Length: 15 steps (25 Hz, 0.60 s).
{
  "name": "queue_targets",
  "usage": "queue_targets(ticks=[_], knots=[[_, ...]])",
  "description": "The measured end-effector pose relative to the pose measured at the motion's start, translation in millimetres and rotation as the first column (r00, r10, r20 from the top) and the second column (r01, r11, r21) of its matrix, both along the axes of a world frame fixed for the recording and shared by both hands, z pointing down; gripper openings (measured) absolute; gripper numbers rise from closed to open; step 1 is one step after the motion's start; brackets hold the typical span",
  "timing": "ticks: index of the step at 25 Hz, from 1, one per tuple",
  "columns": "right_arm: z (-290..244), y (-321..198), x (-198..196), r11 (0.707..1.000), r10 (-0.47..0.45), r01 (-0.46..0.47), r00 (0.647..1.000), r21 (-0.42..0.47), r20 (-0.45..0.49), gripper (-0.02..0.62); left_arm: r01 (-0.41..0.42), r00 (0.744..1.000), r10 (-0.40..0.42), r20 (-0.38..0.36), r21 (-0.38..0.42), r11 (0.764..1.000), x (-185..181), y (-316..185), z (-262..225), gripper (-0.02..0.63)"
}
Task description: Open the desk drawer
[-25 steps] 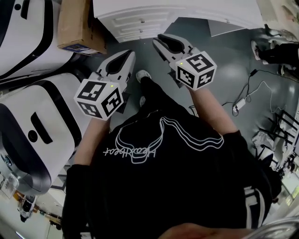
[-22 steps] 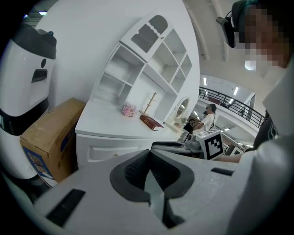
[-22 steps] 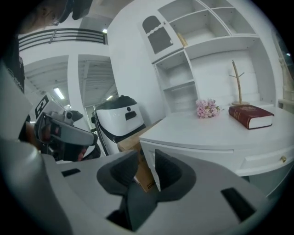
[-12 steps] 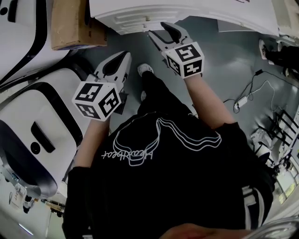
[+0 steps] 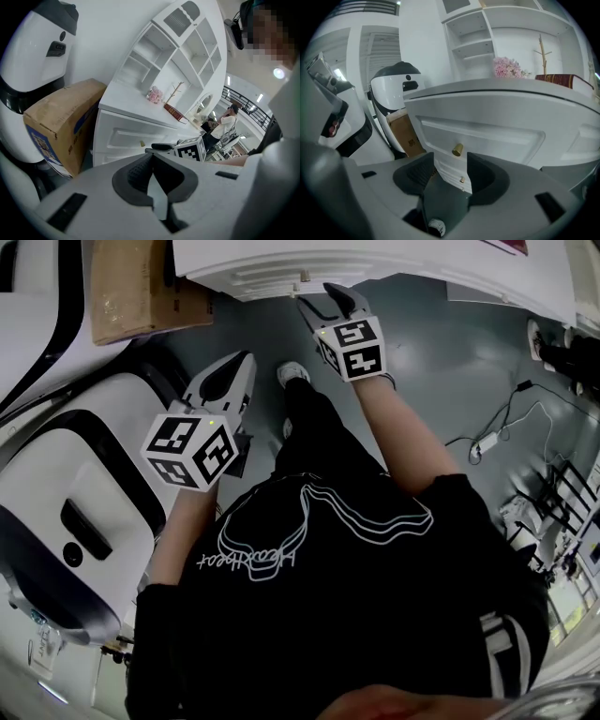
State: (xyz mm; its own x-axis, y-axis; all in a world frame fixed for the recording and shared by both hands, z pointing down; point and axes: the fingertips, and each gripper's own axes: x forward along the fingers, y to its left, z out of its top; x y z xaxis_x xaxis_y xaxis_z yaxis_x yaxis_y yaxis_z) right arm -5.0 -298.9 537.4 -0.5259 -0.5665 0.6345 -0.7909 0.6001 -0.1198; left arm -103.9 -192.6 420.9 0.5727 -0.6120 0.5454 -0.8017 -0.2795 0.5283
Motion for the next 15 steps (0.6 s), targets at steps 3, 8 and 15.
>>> queue_targets(ticks=[3, 8, 15], knots=[[13.9, -6.3, -1.5, 1.0, 0.013, -0.013, 1.0, -0.008, -0.027, 0.224, 0.02, 1.0, -0.02, -0.003, -0.018, 1.0, -6.4, -1.2, 9.3, 0.003], [26.9, -17.3, -5.2, 0.999, 0.035, -0.036, 0.998, -0.009, -0.052, 0.211, 0.044, 0.999, -0.045, -0.009, -0.033, 0.998, -14.6, -4.1, 19.1, 0.003], [34.6, -28.6, -10.9, 0.997, 0.077, -0.077, 0.996, -0.007, -0.053, 0.188, 0.063, 0.998, -0.064, -0.006, -0.055, 0.996, -24.9, -3.3, 31.7, 0.003]])
